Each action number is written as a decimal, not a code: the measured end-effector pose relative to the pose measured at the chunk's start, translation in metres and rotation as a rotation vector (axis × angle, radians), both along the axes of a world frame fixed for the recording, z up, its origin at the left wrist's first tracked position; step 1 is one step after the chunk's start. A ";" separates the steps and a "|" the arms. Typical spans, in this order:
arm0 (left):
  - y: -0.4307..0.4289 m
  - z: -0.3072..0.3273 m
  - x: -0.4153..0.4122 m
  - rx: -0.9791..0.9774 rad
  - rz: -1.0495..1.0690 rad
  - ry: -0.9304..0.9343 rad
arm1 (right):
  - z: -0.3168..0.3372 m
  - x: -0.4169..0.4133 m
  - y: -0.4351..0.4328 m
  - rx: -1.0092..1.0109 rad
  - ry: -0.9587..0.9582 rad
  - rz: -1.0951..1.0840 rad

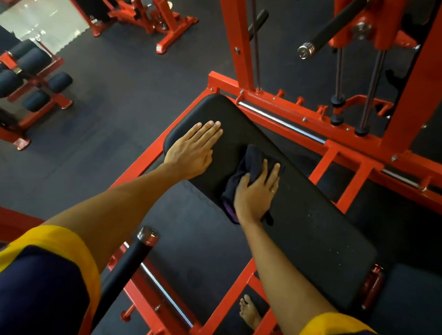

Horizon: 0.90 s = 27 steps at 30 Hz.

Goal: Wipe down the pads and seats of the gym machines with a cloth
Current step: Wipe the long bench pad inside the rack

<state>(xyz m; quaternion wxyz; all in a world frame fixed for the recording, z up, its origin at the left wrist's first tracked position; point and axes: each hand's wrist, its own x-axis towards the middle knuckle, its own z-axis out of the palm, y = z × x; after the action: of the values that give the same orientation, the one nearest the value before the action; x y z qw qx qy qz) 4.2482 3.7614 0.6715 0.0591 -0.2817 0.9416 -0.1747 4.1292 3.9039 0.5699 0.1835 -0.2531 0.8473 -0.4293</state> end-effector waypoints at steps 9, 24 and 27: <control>0.009 -0.004 0.004 0.015 0.022 0.001 | 0.001 0.041 0.029 -0.124 0.296 0.418; 0.024 -0.012 0.007 -0.043 0.027 -0.034 | -0.034 0.013 0.054 -0.080 0.572 0.583; 0.027 -0.013 0.005 -0.023 -0.015 -0.056 | -0.052 0.003 0.083 -0.045 0.586 0.587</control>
<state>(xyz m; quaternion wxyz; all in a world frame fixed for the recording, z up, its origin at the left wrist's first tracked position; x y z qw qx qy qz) 4.2534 3.7880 0.6582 0.0808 -0.2702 0.9397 -0.1936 4.1326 3.9872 0.5176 0.0436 -0.5994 0.7459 -0.2871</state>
